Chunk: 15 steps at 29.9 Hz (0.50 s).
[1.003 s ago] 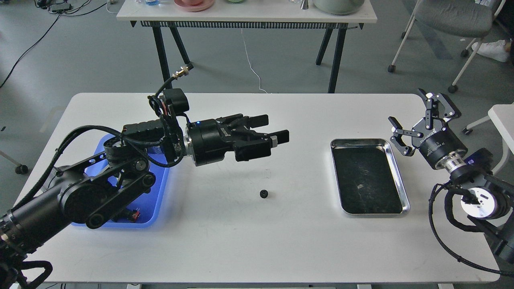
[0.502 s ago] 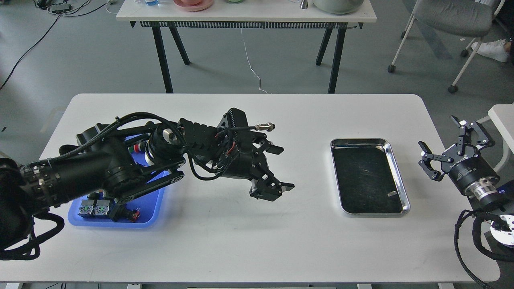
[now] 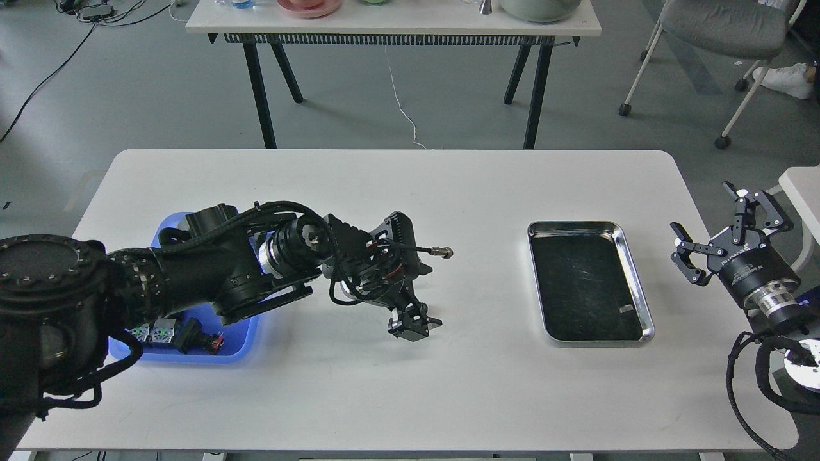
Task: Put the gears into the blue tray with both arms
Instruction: 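Grasp the black gear with the left gripper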
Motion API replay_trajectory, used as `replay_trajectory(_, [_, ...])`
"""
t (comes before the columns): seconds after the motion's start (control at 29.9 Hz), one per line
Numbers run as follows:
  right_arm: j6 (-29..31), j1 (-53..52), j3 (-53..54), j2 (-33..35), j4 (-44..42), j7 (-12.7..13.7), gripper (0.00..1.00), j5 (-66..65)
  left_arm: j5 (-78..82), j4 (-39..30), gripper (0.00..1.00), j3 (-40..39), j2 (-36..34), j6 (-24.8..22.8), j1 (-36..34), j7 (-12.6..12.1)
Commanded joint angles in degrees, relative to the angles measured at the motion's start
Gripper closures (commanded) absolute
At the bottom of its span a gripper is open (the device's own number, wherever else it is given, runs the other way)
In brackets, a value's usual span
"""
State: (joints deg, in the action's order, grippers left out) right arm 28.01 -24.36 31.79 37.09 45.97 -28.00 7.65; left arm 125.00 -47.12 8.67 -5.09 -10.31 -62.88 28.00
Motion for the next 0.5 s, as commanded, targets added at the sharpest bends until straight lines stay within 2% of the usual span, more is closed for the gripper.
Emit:
replay_trajectory(0.0, [0.0,-0.1,-0.1,0.0,0.0,0.0,0.04,0.0,0.0,3.0,0.12,0.1,0.9,0.6,1.3,0.0])
replay_trajectory(0.13, [0.0,-0.1,0.1,0.4,0.0,0.0,0.04,0.0,0.0,4.0,0.24,0.1,0.9,1.1,2.4,0.0])
replay_trajectory(0.47, [0.0,-0.2,0.1,0.4,0.0,0.0,0.04,0.0,0.0,5.1,0.33,-0.1,0.9,1.2,3.8,0.0])
